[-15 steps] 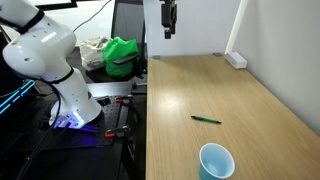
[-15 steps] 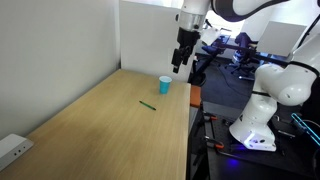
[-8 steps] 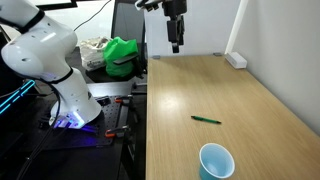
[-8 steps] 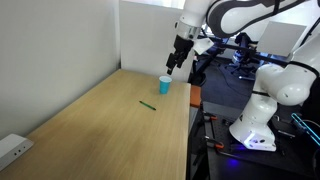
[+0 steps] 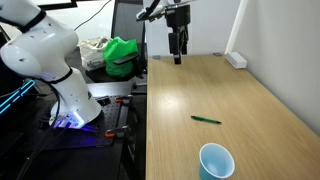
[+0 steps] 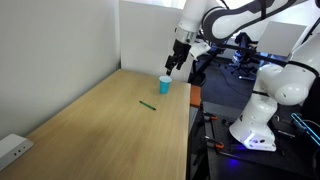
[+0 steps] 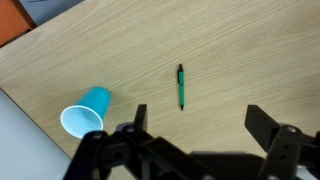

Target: Put the green pen in the light blue cup

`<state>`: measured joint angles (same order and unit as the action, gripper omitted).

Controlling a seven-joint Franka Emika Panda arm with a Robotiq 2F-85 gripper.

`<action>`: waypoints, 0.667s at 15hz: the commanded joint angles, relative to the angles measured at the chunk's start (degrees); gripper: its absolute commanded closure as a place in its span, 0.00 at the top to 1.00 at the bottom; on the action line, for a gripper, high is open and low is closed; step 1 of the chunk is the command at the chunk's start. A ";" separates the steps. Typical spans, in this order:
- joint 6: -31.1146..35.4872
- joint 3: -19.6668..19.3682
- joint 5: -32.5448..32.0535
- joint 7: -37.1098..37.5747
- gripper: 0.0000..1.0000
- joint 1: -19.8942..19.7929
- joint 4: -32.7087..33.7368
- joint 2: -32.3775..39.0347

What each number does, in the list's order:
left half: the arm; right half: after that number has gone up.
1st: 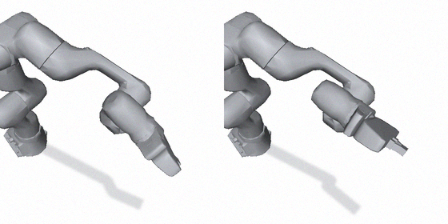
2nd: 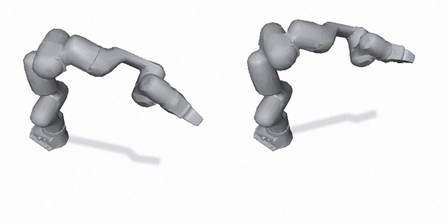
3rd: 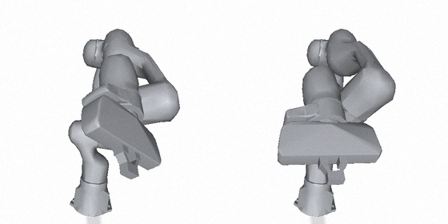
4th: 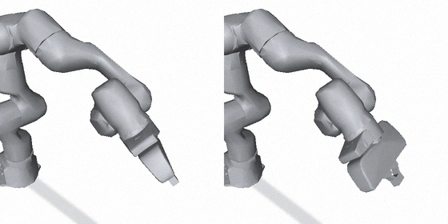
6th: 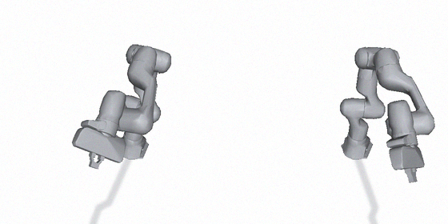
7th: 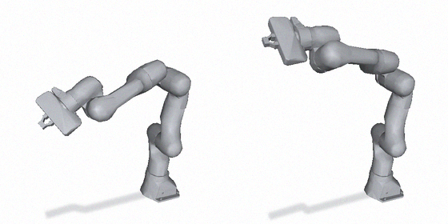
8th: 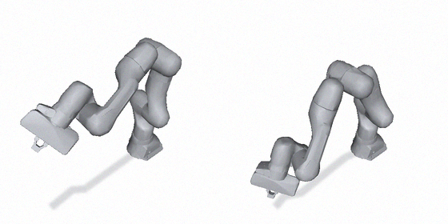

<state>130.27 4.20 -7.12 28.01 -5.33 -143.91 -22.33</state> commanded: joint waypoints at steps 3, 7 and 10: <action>1.17 0.45 -0.22 0.31 1.00 -0.61 0.16 0.93; 5.83 -0.86 0.73 -0.82 1.00 -0.81 -0.65 4.20; 10.38 -2.17 0.95 -1.85 1.00 -1.14 -0.46 7.88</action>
<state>136.40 3.16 -7.03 28.03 -5.81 -144.44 -17.81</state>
